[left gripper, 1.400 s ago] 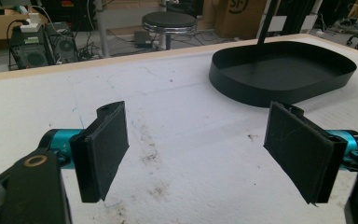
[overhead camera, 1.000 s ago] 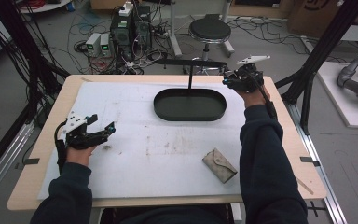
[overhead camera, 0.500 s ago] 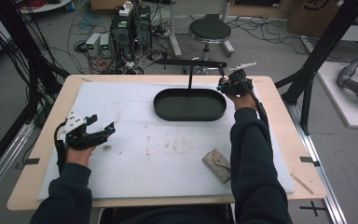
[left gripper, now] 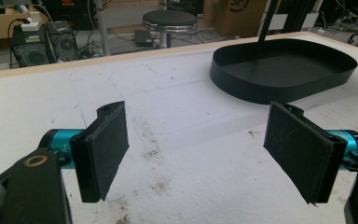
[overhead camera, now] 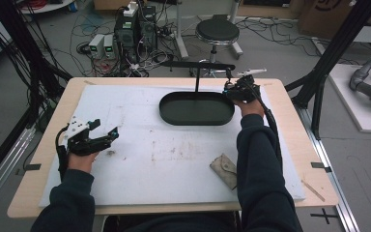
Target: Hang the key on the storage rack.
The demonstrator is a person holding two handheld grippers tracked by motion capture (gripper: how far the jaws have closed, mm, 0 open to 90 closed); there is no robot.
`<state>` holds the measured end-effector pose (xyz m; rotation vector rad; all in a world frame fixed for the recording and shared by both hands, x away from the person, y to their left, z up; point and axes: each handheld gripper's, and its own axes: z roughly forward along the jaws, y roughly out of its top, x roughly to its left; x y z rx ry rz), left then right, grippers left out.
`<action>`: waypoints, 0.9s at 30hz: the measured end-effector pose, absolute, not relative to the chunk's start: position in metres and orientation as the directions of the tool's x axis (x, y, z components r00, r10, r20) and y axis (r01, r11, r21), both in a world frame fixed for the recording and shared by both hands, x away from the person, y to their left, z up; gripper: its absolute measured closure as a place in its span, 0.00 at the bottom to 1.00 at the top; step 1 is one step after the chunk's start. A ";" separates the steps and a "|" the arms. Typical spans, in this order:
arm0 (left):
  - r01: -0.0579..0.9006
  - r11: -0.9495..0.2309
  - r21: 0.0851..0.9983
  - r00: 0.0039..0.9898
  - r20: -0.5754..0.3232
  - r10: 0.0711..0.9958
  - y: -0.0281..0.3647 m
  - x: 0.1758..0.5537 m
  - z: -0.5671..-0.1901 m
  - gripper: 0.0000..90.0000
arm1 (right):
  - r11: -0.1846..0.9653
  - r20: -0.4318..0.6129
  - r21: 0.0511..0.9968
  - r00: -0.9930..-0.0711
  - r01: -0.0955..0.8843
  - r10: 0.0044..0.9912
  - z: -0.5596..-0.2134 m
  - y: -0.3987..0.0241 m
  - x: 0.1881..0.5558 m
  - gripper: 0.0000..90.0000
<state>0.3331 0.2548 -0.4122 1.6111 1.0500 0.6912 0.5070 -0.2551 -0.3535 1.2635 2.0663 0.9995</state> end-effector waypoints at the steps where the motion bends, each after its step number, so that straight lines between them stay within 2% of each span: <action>1: 0.288 -0.076 0.955 0.452 -0.066 0.890 0.255 0.333 -0.412 0.24 | 0.278 -0.034 0.820 -0.443 0.500 0.896 -0.354 -0.260 0.504 0.50; 7: 0.287 -0.075 0.955 0.451 -0.065 0.890 0.255 0.333 -0.412 0.24 | 0.282 -0.029 0.835 -0.474 0.472 0.880 -0.341 -0.277 0.491 0.49; 12: 0.281 -0.076 0.957 0.442 -0.059 0.895 0.256 0.334 -0.412 0.24 | 0.339 -0.072 0.828 -0.514 0.447 0.855 -0.325 -0.284 0.472 0.41; 17: 0.271 -0.062 0.961 0.445 -0.067 0.893 0.256 0.334 -0.409 0.22 | 0.365 -0.080 0.833 -0.562 0.416 0.823 -0.314 -0.293 0.443 0.28; 18: 0.271 -0.062 0.961 0.445 -0.067 0.893 0.256 0.334 -0.409 0.22 | 0.365 -0.080 0.833 -0.562 0.416 0.823 -0.314 -0.293 0.443 0.28; 19: 0.269 -0.062 0.961 0.443 -0.067 0.894 0.256 0.333 -0.408 0.22 | 0.381 -0.107 0.844 -0.580 0.376 0.808 -0.315 -0.295 0.428 0.26; 22: 0.271 -0.051 0.961 0.444 -0.078 0.892 0.257 0.333 -0.408 0.22 | 0.395 -0.124 0.849 -0.593 0.351 0.796 -0.323 -0.300 0.405 0.24; 27: 0.278 -0.041 0.960 0.439 -0.090 0.894 0.256 0.334 -0.409 0.22 | 0.433 -0.149 0.829 -0.607 0.354 0.781 -0.342 -0.304 0.379 0.23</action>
